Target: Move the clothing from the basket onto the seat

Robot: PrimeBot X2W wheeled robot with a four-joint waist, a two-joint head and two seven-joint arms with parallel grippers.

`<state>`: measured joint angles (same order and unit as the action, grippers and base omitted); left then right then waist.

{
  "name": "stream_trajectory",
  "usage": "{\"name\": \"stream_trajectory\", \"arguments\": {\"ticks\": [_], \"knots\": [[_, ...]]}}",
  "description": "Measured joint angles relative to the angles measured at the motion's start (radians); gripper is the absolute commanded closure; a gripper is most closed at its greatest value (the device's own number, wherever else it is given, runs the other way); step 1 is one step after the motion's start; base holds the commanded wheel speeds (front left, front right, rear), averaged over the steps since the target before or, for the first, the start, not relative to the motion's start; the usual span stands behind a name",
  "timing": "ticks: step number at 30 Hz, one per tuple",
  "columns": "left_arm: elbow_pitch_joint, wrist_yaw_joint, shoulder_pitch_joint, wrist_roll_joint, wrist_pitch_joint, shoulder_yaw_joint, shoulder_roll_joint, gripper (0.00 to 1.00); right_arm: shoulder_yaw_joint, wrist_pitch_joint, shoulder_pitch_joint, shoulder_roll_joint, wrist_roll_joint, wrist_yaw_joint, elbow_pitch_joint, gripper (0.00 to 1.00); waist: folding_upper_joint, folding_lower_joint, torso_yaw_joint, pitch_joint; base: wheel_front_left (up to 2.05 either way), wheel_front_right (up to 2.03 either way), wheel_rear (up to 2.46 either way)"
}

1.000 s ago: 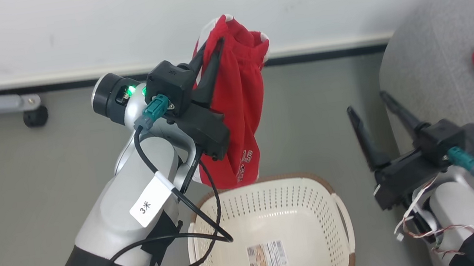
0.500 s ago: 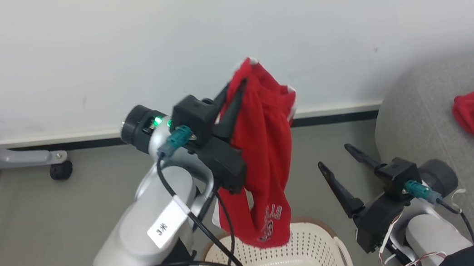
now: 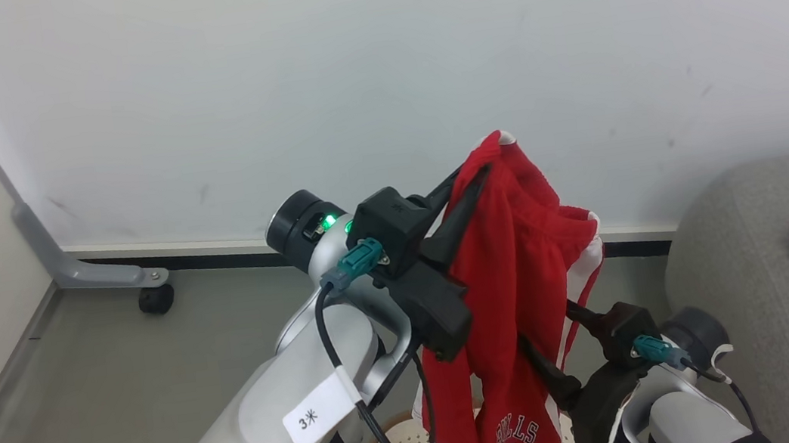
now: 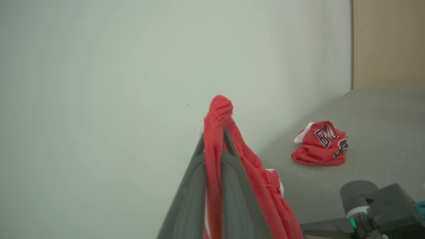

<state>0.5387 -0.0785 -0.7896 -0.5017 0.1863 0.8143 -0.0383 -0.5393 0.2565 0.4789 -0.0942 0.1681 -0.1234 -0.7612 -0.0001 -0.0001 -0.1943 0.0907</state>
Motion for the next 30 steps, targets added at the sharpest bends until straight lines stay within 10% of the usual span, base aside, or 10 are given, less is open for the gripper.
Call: {"name": "stream_trajectory", "arguments": {"ticks": [6, 7, 8, 12, 26, 29, 30], "knots": [[-0.069, 0.01, 0.001, -0.007, -0.019, 0.017, 0.0, 1.0, -0.022, 0.0, 0.038, 0.02, 0.011, 0.0, -0.065, 0.0, 0.0001, 0.0001, -0.036, 0.011, 0.0, 0.0, 0.0], [-0.077, 0.012, 0.002, -0.007, -0.021, 0.017, 0.0, 1.0, -0.026, 0.0, 0.049, 0.022, 0.013, 0.0, -0.073, 0.14, 0.0002, 0.0001, -0.04, 0.012, 0.0, 0.0, 0.0], [-0.085, 0.019, 0.004, -0.007, -0.027, 0.017, 0.0, 1.0, -0.029, 0.0, 0.061, 0.025, 0.016, 0.0, -0.08, 0.5, 0.0001, 0.0, -0.043, 0.013, 0.0, 0.0, 0.0], [-0.104, 0.024, 0.017, -0.008, -0.036, 0.017, -0.001, 1.0, -0.035, 0.0, 0.091, 0.029, 0.027, 0.0, -0.097, 1.0, 0.0001, 0.0001, -0.051, 0.014, 0.0, 0.0, 0.0], [-0.13, 0.088, 0.126, -0.053, -0.054, -0.046, -0.081, 1.0, -0.087, 0.0, 0.115, 0.028, 0.08, -0.001, -0.048, 1.0, 0.0001, 0.0002, -0.006, 0.01, 0.0, 0.0, 0.0], [-0.133, 0.106, 0.177, -0.069, -0.046, -0.067, -0.095, 0.0, -0.097, 0.0, 0.115, 0.0, 0.088, -0.001, -0.009, 1.0, 0.0001, 0.0002, 0.024, 0.012, 0.0, 0.0, 0.0], [-0.135, 0.109, 0.189, -0.069, -0.043, -0.069, -0.1, 0.0, -0.1, 0.0, 0.114, -0.012, 0.088, -0.001, 0.002, 1.0, 0.0002, 0.0002, 0.032, 0.013, 0.0, 0.0, 0.0]]}}
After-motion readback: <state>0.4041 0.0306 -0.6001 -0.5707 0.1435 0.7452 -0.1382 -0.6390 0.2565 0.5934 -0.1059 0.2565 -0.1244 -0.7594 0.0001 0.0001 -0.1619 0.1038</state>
